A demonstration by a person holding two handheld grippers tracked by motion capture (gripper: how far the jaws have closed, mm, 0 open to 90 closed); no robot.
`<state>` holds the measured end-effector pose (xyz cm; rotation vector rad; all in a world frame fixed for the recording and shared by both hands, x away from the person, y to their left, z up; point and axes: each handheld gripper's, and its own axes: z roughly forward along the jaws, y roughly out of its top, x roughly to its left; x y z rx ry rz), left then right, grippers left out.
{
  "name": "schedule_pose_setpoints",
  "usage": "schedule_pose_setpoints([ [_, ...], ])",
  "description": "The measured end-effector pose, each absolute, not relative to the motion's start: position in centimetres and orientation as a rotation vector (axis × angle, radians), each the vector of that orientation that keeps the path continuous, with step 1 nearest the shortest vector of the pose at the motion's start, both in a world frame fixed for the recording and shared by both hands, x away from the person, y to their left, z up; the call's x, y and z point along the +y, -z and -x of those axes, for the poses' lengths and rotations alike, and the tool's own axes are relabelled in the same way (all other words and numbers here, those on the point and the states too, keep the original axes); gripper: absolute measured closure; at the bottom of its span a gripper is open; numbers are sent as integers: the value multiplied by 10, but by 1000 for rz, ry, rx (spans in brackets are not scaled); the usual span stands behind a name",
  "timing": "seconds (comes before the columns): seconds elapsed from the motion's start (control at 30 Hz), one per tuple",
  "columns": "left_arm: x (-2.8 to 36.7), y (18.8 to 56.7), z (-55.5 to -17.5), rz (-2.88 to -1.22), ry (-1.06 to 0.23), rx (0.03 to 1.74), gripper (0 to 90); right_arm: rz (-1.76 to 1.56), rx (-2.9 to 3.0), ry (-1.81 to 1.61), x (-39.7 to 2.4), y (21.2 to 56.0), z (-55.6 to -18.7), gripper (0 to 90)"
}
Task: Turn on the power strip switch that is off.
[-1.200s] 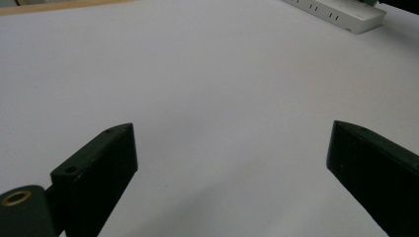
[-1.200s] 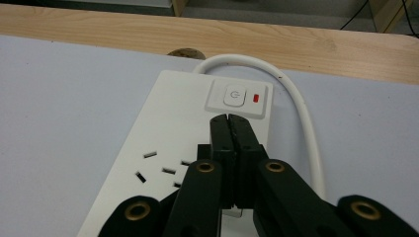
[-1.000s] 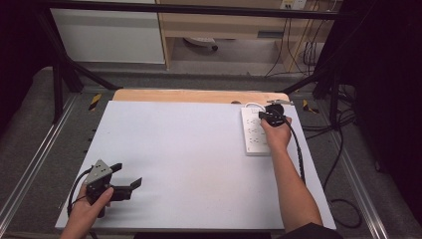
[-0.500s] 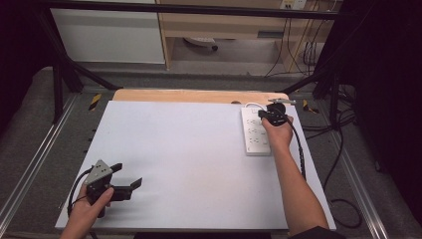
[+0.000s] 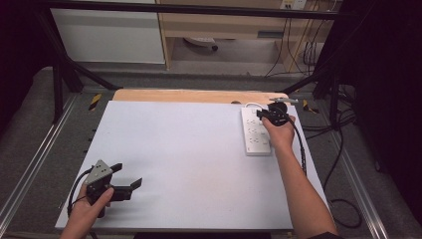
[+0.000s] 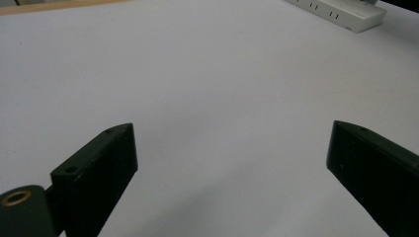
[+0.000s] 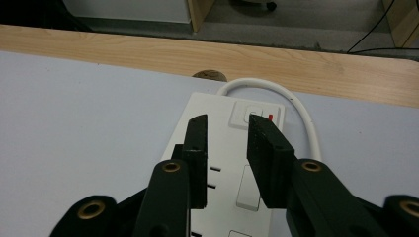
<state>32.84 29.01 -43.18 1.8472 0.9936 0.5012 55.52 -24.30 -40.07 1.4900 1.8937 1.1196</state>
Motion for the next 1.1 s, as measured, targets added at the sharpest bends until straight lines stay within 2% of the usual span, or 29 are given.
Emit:
schedule_pose_setpoints([
  [0.83, 290, 432, -328, -1859, -503, 995, 55, -1466, 1915, -1176, -244, 375, -537, 313],
  [1.1, 290, 432, -328, -1856, -504, 996, 55, -1422, 1925, -1185, -241, 368, -530, 164],
])
